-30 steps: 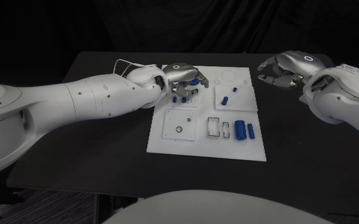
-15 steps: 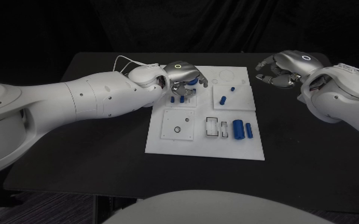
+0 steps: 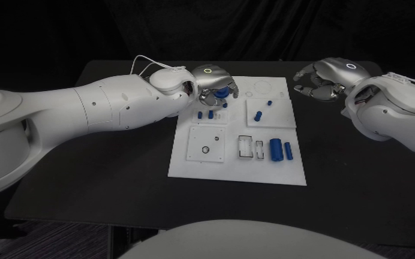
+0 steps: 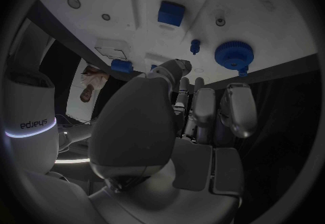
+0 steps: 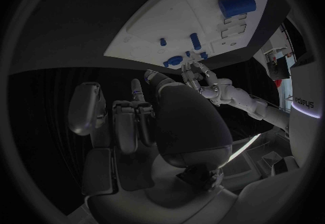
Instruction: Assemble the parts on the task board
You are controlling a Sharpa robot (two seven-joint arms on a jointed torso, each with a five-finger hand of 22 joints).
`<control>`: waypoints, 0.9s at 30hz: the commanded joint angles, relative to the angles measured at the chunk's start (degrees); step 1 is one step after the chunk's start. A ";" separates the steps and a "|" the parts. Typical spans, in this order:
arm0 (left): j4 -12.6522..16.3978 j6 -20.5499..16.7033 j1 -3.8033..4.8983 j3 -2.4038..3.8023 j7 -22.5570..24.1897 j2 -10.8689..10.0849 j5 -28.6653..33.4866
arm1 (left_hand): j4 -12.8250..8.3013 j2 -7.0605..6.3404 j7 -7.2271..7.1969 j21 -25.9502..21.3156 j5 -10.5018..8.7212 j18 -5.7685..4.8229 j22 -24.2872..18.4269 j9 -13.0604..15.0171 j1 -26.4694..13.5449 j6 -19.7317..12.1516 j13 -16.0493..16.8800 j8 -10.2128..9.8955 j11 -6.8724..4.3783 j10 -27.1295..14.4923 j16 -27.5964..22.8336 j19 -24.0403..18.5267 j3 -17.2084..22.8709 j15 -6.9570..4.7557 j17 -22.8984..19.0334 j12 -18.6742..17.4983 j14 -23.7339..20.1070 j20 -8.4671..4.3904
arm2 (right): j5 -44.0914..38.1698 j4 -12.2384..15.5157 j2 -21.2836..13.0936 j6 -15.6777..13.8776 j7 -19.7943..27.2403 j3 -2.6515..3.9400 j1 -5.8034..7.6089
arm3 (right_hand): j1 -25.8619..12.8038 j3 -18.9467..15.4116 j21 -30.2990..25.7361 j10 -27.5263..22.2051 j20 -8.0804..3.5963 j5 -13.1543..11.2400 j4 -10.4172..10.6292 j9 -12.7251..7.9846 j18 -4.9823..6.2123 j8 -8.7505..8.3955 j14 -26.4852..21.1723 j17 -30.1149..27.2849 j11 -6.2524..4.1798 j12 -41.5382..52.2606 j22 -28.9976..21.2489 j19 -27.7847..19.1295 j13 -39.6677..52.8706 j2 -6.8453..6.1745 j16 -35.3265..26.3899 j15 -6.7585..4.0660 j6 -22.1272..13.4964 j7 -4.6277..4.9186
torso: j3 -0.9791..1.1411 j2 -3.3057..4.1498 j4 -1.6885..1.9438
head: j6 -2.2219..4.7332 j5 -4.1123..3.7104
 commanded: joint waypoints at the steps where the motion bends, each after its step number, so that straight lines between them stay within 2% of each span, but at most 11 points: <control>1: -0.36 2.94 0.15 0.05 0.74 0.17 -0.65 | 0.00 -0.08 -0.06 -0.23 0.63 -0.65 7.84 -0.12 -0.65 0.15 0.11 -0.18 -0.07 -0.16 -0.16 0.02 0.24 -0.32 -0.24 0.28 -0.27 -0.10 | -0.17 -0.10 0.03 -0.76 -0.49 0.04 -0.13 | 0.13 0.20 -0.09 5.96 -0.25 0.16 0.00 -0.05 0.88 -0.25 6.00 15.10 0.16 0.15 9.13 -0.17 15.08 0.19 0.17 0.13 0.42 -0.10 | 0.11 -0.09 0.08 | -0.01 0.00; 2: -0.49 3.41 0.16 0.05 0.74 0.20 -0.65 | -0.10 -0.19 -0.07 -0.27 1.23 -0.65 7.87 -0.19 -0.80 0.17 0.16 -0.26 0.00 -0.28 -0.19 0.02 0.37 -0.30 -0.30 0.34 -0.30 -0.09 | -0.17 -0.13 0.04 -0.79 -0.48 0.04 -0.13 | 0.13 0.20 -0.09 5.96 -0.25 0.16 0.00 -0.05 0.88 -0.25 6.00 15.10 0.16 0.15 9.13 -0.17 15.08 0.19 0.17 0.13 0.42 -0.10 | 0.13 -0.10 0.02 | -0.01 0.00; 4: -0.67 4.26 0.17 0.05 0.66 0.27 -0.65 | -0.49 -0.54 0.15 -0.35 4.57 -0.64 8.04 -0.39 -1.43 0.58 0.38 -0.38 -0.12 -0.20 -0.27 0.05 1.03 -0.38 -0.47 0.73 -0.35 -0.16 | -0.11 -0.16 0.06 -0.82 -0.46 0.04 -0.13 | 0.13 0.20 -0.09 5.96 -0.25 0.16 0.00 -0.05 0.88 -0.25 6.00 15.10 0.16 0.15 9.13 -0.17 15.08 0.19 0.17 0.13 0.42 -0.10 | 0.13 -0.10 -0.08 | -0.01 0.02; 8: -0.92 5.52 0.16 0.05 0.68 0.46 -0.66 | -0.46 -0.67 0.17 -0.39 4.68 -0.63 8.05 -0.43 -1.70 0.54 0.41 -0.44 -0.09 -0.12 -0.32 0.04 1.00 -0.36 -0.57 0.80 -0.39 -0.16 | 0.35 -0.26 0.19 -0.89 -0.34 0.04 -0.13 | 0.12 0.20 -0.09 5.96 -0.25 0.16 -0.01 -0.07 0.88 -0.25 6.00 15.10 0.16 0.15 9.13 -0.16 15.08 0.18 0.17 0.13 0.44 -0.10 | -0.01 -0.09 -0.13 | -0.01 0.11; 13: -1.12 6.44 0.16 0.05 0.65 0.75 -0.66 | -0.53 -0.73 0.23 -0.54 4.83 -0.60 8.02 -0.50 -1.79 0.41 0.43 -0.55 -0.13 -0.05 -0.40 -0.05 1.06 -0.36 -0.74 0.86 -0.46 -0.17 | 0.56 -0.30 0.27 -1.00 -0.26 0.03 -0.14 | 0.12 0.20 -0.07 5.96 -0.25 0.16 -0.02 -0.07 0.87 -0.25 6.00 15.10 0.16 0.15 9.14 -0.15 15.08 0.18 0.17 0.13 0.45 -0.10 | 0.13 -0.21 -0.15 | -0.01 0.10; 15: -1.27 6.67 0.15 0.05 0.56 0.89 -0.66 | -0.66 -0.79 0.27 -0.61 4.68 -0.58 8.02 -0.57 -1.80 0.23 0.43 -0.68 -0.19 -0.03 -0.44 -0.09 1.12 -0.38 -0.80 0.88 -0.49 -0.18 | 0.59 -0.31 0.29 -1.02 -0.25 0.03 -0.14 | 0.12 0.20 -0.07 5.96 -0.25 0.16 -0.02 -0.07 0.87 -0.25 6.00 15.10 0.16 0.15 9.14 -0.15 15.08 0.18 0.17 0.13 0.45 -0.10 | 0.11 -0.19 -0.12 | -0.01 0.11; 16: -1.38 6.80 0.15 0.05 0.51 0.97 -0.66 | -0.83 -0.78 0.40 -0.66 3.92 -0.58 8.06 -0.72 -1.93 -0.10 0.44 -0.86 -0.13 -0.09 -0.52 -0.09 1.21 -0.38 -0.95 0.89 -0.55 -0.19 | 0.61 -0.31 0.30 -1.03 -0.24 0.03 -0.14 | 0.12 0.20 -0.07 5.96 -0.25 0.16 -0.02 -0.07 0.87 -0.25 6.00 15.10 0.16 0.15 9.14 -0.15 15.08 0.18 0.17 0.13 0.45 -0.10 | 0.11 -0.19 -0.13 | -0.01 0.14; 21: -2.10 7.47 0.13 0.05 0.34 1.52 -0.66 | -1.32 -0.51 0.58 -0.74 2.57 -0.58 8.15 -0.87 -1.83 -0.15 0.46 -0.83 -0.15 -0.03 -0.49 -0.08 1.55 -0.38 -0.93 0.99 -0.50 -0.19 | 0.65 -0.31 0.35 -1.05 -0.23 0.03 -0.14 | 0.12 0.20 -0.07 5.96 -0.25 0.16 -0.02 -0.07 0.87 -0.25 6.00 15.10 0.16 0.15 9.14 -0.15 15.08 0.18 0.17 0.13 0.45 -0.10 | 0.03 -0.19 -0.04 | -0.01 0.02; 24: -2.64 7.88 0.12 0.05 0.26 1.90 -0.66 | -1.39 -0.44 0.61 -0.74 2.31 -0.59 8.17 -0.88 -1.83 -0.11 0.48 -0.81 -0.16 0.06 -0.50 -0.06 1.61 -0.38 -0.97 1.04 -0.51 -0.19 | 0.66 -0.31 0.38 -1.03 -0.23 0.03 -0.14 | 0.12 0.20 -0.07 5.96 -0.25 0.16 -0.02 -0.07 0.87 -0.25 6.00 15.10 0.16 0.15 9.14 -0.15 15.08 0.18 0.17 0.13 0.45 -0.10 | 0.02 -0.18 -0.02 | -0.01 0.01; 27: -3.14 8.43 0.11 0.05 0.11 2.29 -0.66 | -1.71 -0.34 0.56 -0.89 1.02 -0.57 8.22 -0.98 -1.89 -0.12 0.50 -0.80 -0.16 0.21 -0.49 -0.10 1.74 -0.37 -1.03 1.15 -0.51 -0.18 | 0.66 -0.30 0.42 -1.03 -0.22 0.03 -0.14 | 0.12 0.20 -0.07 5.96 -0.25 0.16 -0.02 -0.07 0.87 -0.25 6.00 15.10 0.16 0.15 9.14 -0.15 15.08 0.18 0.17 0.13 0.45 -0.10 | 0.00 -0.18 0.02 | -0.01 -0.01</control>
